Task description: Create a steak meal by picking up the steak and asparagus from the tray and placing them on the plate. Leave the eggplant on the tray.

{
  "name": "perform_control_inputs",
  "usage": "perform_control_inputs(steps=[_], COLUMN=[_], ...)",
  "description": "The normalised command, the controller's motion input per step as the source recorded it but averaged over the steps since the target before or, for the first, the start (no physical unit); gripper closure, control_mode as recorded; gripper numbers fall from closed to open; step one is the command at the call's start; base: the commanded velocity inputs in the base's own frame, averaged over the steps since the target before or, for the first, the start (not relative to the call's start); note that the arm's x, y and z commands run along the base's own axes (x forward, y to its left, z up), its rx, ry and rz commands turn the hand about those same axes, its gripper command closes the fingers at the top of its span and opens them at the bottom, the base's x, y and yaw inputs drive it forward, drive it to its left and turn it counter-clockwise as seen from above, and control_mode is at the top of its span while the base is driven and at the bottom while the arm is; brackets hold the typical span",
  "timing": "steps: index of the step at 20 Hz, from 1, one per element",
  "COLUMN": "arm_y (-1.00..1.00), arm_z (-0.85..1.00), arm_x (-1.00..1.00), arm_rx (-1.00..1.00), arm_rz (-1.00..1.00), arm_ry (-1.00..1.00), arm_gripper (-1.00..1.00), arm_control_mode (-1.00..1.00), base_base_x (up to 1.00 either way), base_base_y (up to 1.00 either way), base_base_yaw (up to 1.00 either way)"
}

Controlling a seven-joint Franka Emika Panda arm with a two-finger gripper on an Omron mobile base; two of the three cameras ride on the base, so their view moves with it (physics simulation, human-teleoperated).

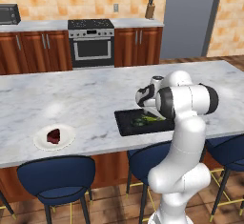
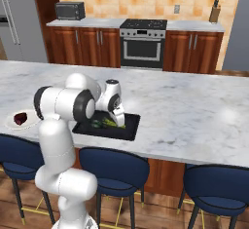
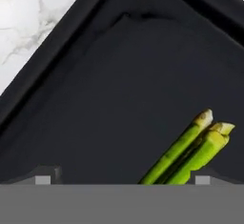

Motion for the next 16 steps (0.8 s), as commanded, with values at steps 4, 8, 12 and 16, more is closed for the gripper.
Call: perform_control_inputs(steps=[4, 8, 12, 16], arm_y=[0.0, 0.0, 0.08, 0.14], arm_z=[-0.47, -0.37, -0.29, -0.41], arm_x=[0.16, -0.3, -0.51, -0.02], arm_rx=[0.0, 0.0, 0.0, 0.0], arm_rz=[-0.07, -0.12, -0.21, -0.17], arm_ry=[-0.07, -0.14, -0.23, -0.11], arm_gripper=[-1.0, -1.0, -1.0, 1.0], arm_control_mode=[-1.0, -1.0, -1.0, -1.0], base_base_x=[0.0, 0.0, 0.0, 0.0], base_base_y=[0.0, 0.0, 0.0, 0.0], base_base_yaw=[0.0, 0.0, 0.0, 0.0])
